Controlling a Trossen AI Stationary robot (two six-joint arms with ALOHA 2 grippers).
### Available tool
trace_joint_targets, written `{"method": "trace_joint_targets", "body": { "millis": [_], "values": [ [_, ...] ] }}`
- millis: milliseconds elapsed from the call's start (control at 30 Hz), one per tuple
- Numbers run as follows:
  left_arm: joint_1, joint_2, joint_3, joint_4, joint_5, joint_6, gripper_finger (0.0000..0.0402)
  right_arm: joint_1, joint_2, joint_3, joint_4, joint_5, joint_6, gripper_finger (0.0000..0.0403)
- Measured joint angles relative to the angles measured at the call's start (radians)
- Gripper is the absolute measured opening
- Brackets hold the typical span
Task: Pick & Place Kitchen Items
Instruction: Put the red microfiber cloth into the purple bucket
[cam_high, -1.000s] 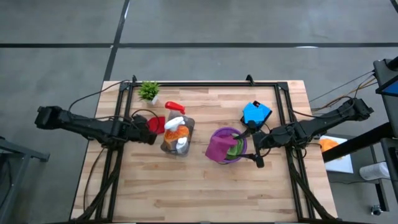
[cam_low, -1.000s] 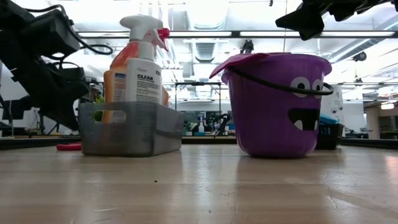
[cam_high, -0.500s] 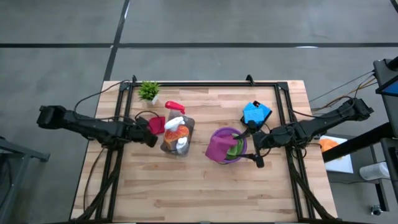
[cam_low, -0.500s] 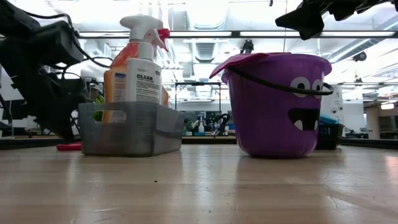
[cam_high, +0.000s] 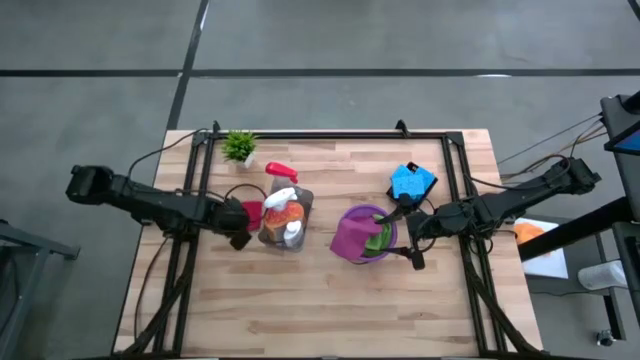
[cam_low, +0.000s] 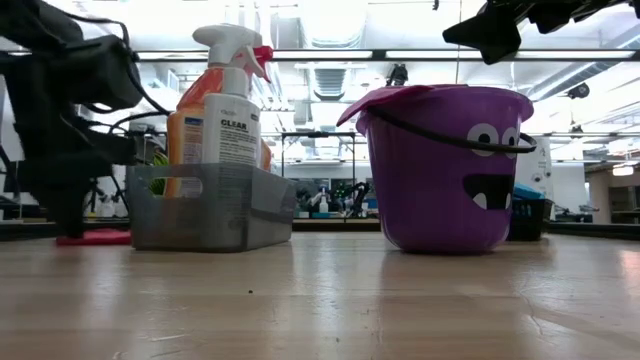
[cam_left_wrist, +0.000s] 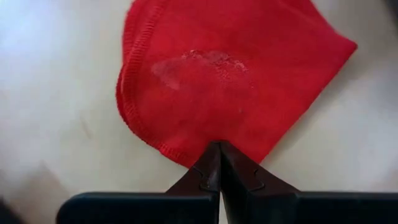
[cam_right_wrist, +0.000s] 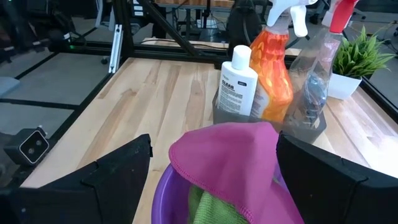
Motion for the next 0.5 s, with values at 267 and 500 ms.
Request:
{"method": "trace_joint_targets", "body": {
  "millis": [267, 500],
  "values": [
    [-0.097, 0.002, 0.056, -0.134, 0.293, 0.0, 0.0006, 0.0, 0.0, 0.0, 0.0, 0.0, 0.006, 0.0338],
    [-0.249, 0.002, 0.04, 0.043, 0.398, -0.059, 0.0006, 0.0, 0.0, 0.0, 0.0, 0.0, 0.007, 0.0338]
  ]
}}
